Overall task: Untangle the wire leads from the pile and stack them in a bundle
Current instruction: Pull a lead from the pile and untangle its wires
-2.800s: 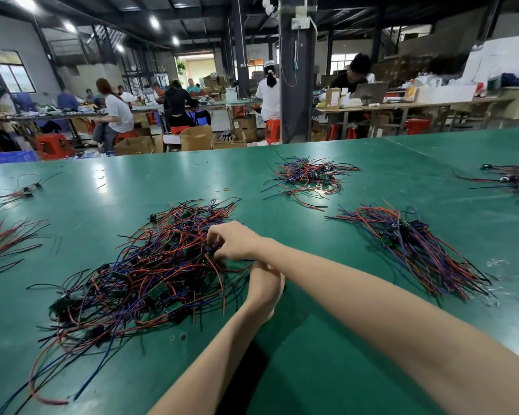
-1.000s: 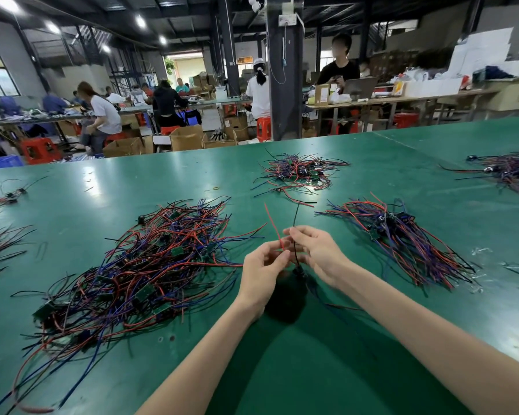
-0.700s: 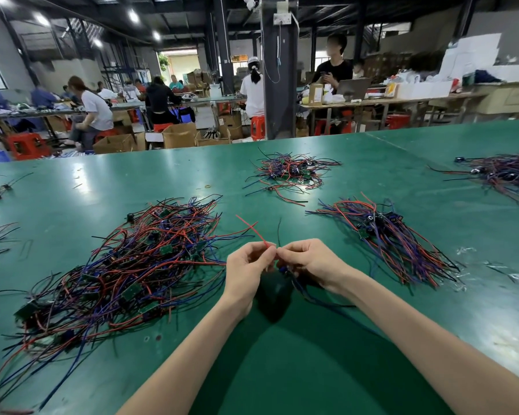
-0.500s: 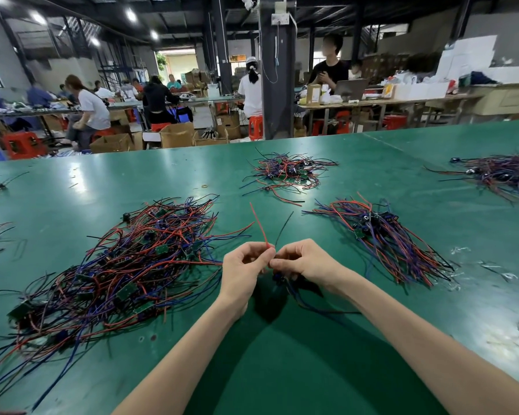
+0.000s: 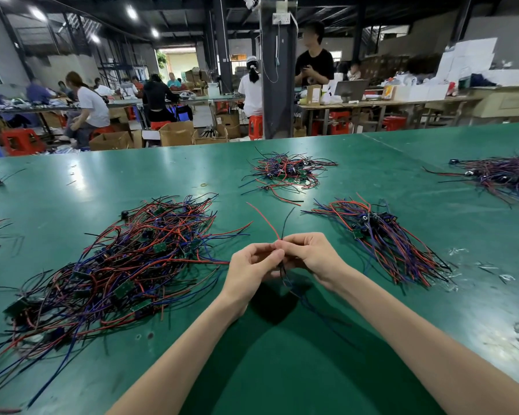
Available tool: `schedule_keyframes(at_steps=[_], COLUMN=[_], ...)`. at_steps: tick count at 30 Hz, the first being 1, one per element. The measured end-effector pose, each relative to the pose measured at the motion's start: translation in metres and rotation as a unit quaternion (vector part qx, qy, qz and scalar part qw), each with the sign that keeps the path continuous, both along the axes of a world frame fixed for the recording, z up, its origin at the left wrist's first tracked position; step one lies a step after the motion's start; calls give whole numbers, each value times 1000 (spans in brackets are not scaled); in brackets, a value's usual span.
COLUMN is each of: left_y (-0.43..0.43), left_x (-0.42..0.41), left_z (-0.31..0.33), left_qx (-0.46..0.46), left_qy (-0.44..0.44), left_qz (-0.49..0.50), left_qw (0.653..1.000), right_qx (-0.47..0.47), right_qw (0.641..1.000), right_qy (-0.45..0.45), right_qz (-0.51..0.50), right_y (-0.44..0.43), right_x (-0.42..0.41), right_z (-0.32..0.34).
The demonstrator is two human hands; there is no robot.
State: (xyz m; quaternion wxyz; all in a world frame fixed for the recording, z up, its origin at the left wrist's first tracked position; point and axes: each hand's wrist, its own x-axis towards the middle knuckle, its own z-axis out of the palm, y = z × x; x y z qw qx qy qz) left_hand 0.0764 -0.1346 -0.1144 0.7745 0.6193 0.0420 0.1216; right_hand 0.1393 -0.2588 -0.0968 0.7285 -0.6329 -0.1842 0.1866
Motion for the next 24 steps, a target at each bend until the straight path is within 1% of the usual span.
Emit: schedule_keyframes(at_steps=[2, 4, 7, 9, 17, 20, 24], left_y=[1, 4, 4, 2, 1, 0, -1], left_x=[-1, 0, 1, 1, 0, -1, -3], left_z=[0, 1, 2, 3, 9, 12, 16], left_qx=[2, 0, 0, -8, -48, -51, -85], left_qy=[6, 12, 24, 32, 55, 69, 82], left_qz=[1, 11, 24, 24, -13, -36, -46], left_qw=[1000, 1000, 999, 999, 997, 996, 992], right_qx=[4, 3, -32, -55, 32, 44, 35], right_qw=[1000, 1000, 998, 996, 996, 993, 994], right_qy=[7, -6, -31, -42, 76, 95, 88], right_qz=[3, -10, -44, -49, -42, -53, -51], right_y=[1, 2, 2, 2, 1, 0, 0], right_x=[-1, -1, 1, 1, 3, 4, 4], right_z=[-1, -1, -1, 0, 3, 4, 5])
